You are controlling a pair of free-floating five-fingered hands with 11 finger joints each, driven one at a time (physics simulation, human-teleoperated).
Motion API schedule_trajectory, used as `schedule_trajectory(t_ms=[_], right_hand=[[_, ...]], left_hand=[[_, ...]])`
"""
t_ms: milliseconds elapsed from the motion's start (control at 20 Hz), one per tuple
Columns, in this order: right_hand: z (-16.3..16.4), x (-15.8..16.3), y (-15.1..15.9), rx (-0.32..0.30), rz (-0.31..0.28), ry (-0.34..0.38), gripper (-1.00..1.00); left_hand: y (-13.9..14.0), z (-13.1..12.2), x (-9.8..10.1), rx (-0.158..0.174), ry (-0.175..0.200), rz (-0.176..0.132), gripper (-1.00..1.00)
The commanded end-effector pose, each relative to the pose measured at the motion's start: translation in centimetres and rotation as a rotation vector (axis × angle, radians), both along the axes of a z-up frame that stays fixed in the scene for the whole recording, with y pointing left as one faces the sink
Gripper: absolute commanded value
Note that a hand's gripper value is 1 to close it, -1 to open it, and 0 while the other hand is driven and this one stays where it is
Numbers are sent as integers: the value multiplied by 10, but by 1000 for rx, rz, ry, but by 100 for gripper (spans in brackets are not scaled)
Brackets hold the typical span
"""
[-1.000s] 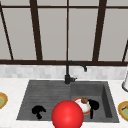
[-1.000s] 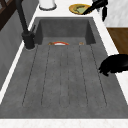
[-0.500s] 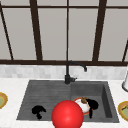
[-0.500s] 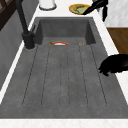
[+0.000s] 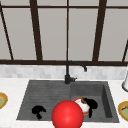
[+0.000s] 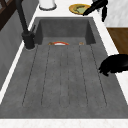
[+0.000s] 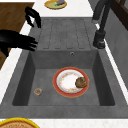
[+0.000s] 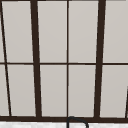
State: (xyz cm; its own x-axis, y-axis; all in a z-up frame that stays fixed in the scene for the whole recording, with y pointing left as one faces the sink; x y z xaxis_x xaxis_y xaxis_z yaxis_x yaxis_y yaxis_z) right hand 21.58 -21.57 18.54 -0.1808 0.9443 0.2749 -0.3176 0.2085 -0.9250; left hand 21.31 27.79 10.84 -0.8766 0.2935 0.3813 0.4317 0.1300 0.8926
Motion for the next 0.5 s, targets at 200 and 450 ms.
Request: schedule_trajectory(t_ms=[200,450], right_hand=[[0,36,1,24,25,-153,-100],[4,70,3,19,12,-199,-100]], left_hand=[[0,0,0,0,0,0,0],[0,0,0,0,0,0,0]])
